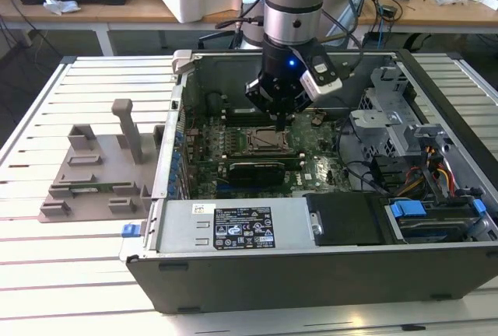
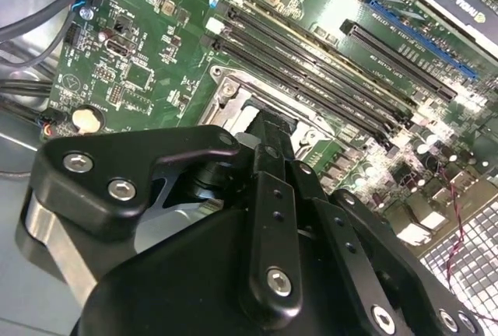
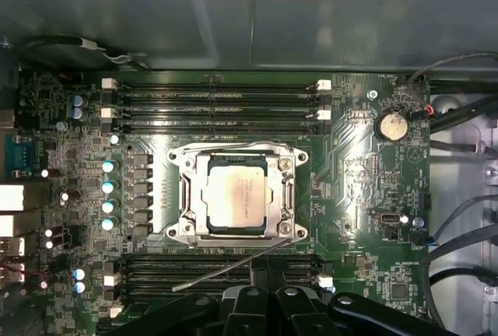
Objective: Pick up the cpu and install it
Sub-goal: 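Install the second cpu locking lever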
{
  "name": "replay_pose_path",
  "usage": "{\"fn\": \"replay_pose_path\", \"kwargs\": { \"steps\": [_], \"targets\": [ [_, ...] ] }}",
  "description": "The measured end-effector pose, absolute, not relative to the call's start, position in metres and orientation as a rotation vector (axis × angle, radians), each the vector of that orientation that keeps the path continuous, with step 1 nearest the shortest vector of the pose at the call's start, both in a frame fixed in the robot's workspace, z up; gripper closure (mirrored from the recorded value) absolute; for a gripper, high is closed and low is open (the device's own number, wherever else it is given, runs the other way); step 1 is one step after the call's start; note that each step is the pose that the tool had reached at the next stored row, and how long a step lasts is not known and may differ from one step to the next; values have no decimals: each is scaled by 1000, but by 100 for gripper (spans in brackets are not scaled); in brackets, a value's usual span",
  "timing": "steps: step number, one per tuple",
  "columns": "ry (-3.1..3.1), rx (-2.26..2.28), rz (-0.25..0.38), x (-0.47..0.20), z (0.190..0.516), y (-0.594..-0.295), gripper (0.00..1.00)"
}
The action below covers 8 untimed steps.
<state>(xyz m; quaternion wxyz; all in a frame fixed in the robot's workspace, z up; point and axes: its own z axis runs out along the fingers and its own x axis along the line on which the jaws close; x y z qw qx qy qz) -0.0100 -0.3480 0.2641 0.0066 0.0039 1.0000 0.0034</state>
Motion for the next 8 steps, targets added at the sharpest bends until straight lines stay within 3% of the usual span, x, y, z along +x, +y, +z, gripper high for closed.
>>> {"fn": "replay_pose_path", "kwargs": {
  "steps": [3,6,8],
  "targets": [
    [3128,12,14,-10,260,-351,89],
    [3126,13,135,-11,260,-354,89],
    [3125,13,146,-12,259,-357,89]
  ]
}}
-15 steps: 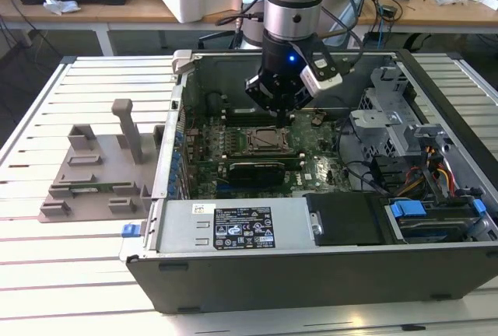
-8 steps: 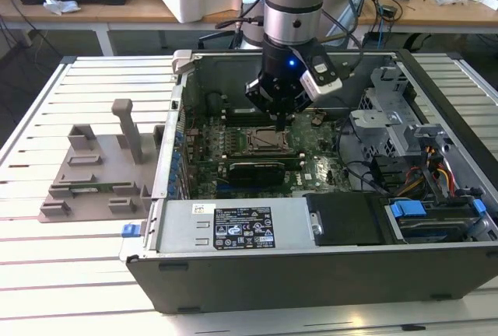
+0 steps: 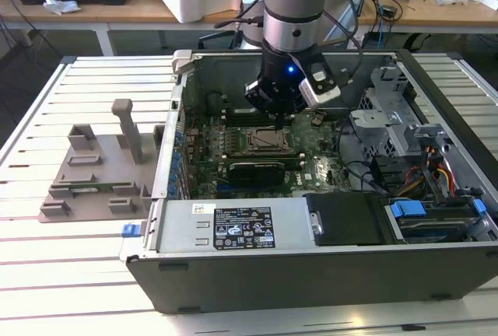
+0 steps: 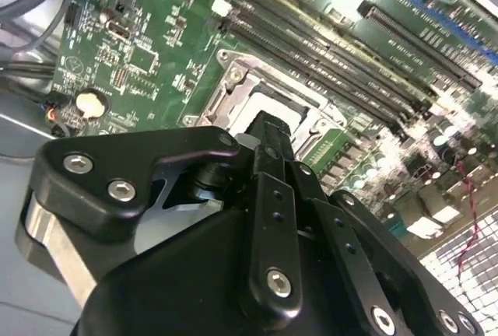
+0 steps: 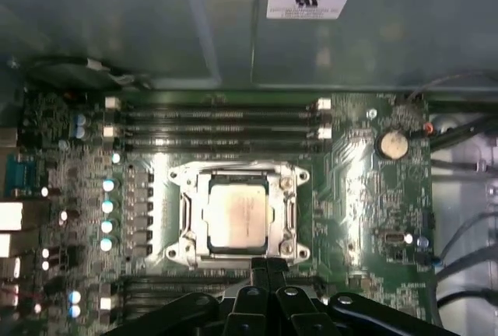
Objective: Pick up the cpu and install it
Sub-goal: 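Install the second cpu locking lever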
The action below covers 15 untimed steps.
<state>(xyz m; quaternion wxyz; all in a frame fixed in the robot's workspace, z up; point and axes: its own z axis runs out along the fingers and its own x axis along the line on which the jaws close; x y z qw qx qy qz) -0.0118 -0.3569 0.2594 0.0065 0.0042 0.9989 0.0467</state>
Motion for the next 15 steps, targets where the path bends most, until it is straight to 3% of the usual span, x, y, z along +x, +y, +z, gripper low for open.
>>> {"fn": "replay_pose_path", "kwargs": {
  "steps": [15],
  "targets": [
    [3125,13,146,-53,233,-372,89]
  ]
}}
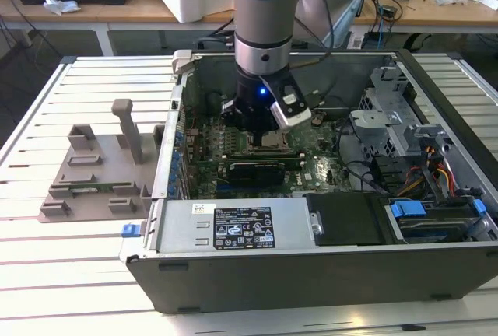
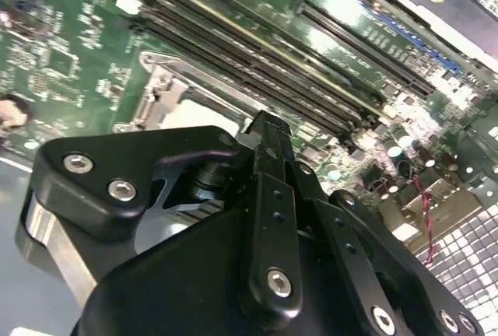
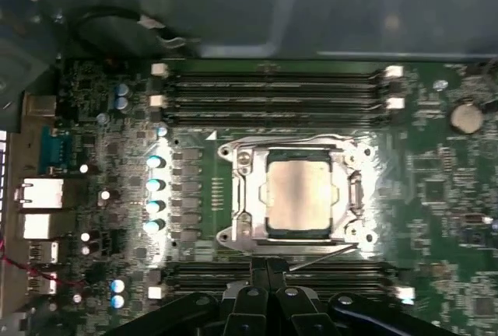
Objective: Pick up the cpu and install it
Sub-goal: 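Install the second cpu locking lever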
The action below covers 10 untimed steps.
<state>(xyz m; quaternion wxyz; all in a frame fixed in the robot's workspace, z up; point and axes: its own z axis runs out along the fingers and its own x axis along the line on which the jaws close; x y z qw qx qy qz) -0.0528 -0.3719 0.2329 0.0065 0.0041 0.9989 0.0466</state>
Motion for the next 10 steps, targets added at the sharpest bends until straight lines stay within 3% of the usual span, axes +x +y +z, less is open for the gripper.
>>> {"fn": "replay_pose_path", "kwargs": {
  "steps": [10],
  "targets": [
    [3127,-18,146,-67,212,-375,89]
  ]
}}
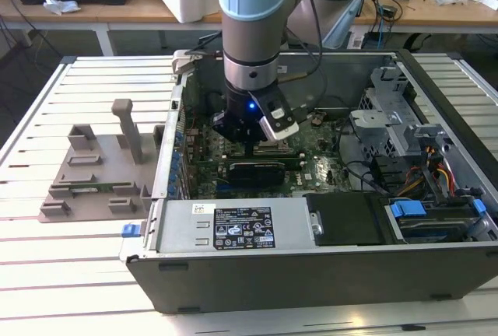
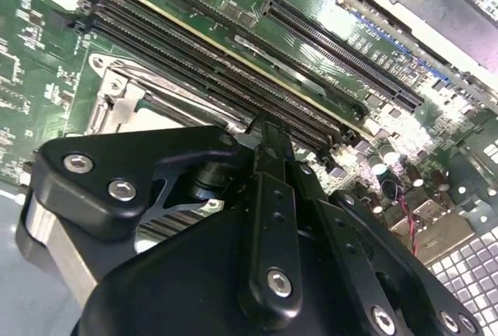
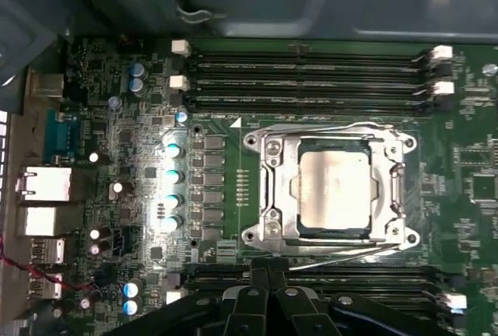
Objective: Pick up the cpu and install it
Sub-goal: 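Install the second cpu locking lever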
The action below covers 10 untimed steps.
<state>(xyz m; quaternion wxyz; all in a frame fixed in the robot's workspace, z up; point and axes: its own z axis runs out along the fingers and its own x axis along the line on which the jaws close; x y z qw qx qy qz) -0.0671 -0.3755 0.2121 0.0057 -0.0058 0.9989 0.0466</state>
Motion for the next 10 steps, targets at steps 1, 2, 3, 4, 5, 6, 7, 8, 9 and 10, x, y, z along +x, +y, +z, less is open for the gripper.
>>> {"fn": "replay_pose_path", "kwargs": {
  "steps": [1,2,3,4,5,6,7,8,9,10],
  "targets": [
    [3127,-37,147,-68,211,-376,89],
    [3127,-45,148,-69,211,-375,89],
    [3127,-50,148,-69,210,-375,89],
    [3127,-55,148,-69,210,-375,89],
    [3127,-61,148,-69,209,-375,89],
    [3127,-70,148,-69,208,-374,89],
    [3128,-79,148,-69,207,-372,89],
    [3128,-88,149,-69,206,-370,89],
    [3128,-96,150,-69,205,-369,89],
    [3127,-106,154,-69,204,-367,89]
  ]
}}
